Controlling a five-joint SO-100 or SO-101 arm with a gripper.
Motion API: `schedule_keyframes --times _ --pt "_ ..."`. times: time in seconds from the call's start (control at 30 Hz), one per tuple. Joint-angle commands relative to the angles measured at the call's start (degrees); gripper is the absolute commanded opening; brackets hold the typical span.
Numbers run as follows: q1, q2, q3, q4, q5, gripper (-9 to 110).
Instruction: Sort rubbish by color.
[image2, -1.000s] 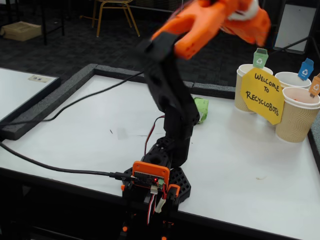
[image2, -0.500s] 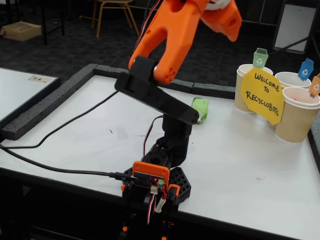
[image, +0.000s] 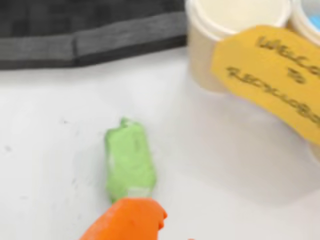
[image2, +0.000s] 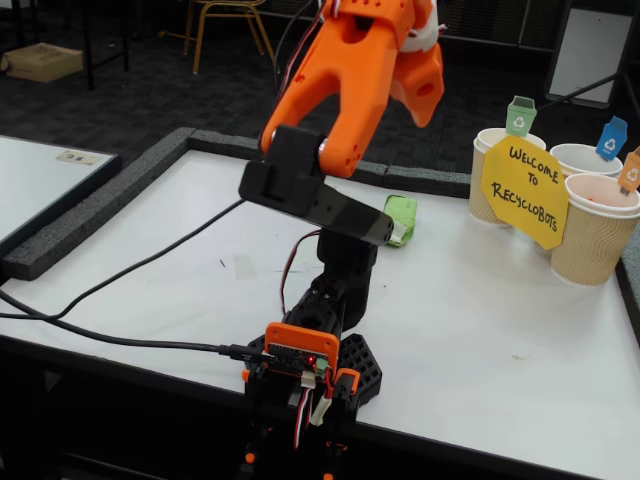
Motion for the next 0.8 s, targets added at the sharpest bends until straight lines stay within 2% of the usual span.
schedule_keyframes --times 0.0,0.27,0.47,0.77 --pt "-2.3 -3.1 -1.1 -2.6 -7.5 5" --pt "-2.2 -10.6 -0.3 -0.4 -29.9 5" --pt "-1.6 -15.5 -0.2 1.2 -42.6 6" --pt "-4.7 -28.3 -4.8 -8.2 -43.6 7"
